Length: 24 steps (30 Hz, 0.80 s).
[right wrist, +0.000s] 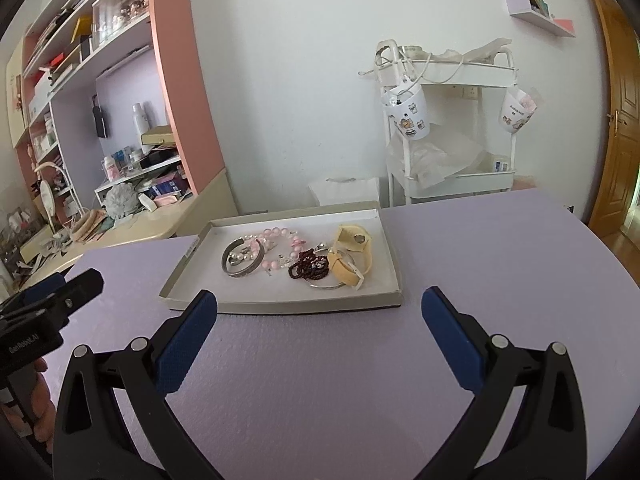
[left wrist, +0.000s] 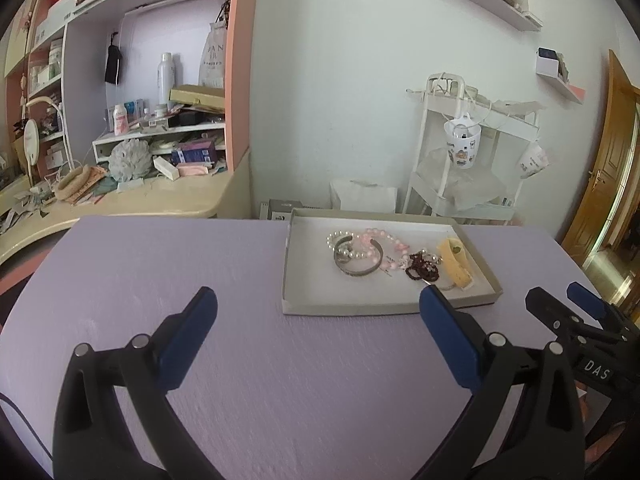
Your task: Organize jewelry
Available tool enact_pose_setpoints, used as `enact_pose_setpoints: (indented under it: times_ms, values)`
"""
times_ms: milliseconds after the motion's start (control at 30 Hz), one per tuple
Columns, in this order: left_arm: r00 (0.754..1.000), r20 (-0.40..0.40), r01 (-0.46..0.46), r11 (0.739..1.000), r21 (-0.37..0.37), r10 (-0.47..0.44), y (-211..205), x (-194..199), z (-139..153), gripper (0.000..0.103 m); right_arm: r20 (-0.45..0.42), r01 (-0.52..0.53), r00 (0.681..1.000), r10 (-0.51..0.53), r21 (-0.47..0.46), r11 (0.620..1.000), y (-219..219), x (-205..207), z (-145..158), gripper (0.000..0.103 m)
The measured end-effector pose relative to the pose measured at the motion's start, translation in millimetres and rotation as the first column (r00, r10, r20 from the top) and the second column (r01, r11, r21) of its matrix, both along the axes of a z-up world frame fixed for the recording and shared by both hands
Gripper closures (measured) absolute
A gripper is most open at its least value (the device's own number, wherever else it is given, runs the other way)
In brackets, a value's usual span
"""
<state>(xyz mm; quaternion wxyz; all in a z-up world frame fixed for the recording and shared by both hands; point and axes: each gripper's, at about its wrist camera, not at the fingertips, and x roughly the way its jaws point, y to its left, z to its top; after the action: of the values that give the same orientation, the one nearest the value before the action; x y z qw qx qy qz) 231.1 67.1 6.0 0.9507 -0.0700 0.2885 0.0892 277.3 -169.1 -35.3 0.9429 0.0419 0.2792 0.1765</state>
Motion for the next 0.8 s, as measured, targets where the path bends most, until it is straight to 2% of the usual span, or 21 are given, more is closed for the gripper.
enact_pose_setpoints:
  times_ms: [200, 400, 800]
  values:
    - [0.999, 0.051, -0.005, 1.000, -0.027, 0.006, 7, -9, 4, 0.002, 0.033, -0.012, 0.999, 0.011, 0.022, 1.000, 0, -7, 1, 0.001]
    - [0.995, 0.094, -0.014, 1.000, -0.022, 0.016, 2, -29, 9, 0.002, 0.052, -0.020, 0.999, 0.018, 0.054, 0.998, -5, -21, -2, 0.001]
    - [0.998, 0.050, 0.031, 0.999, 0.012, -0.032, -17, -44, 3, 0.002, 0.041, -0.017, 0.999, 0.016, 0.038, 0.999, -4, -46, -6, 0.001]
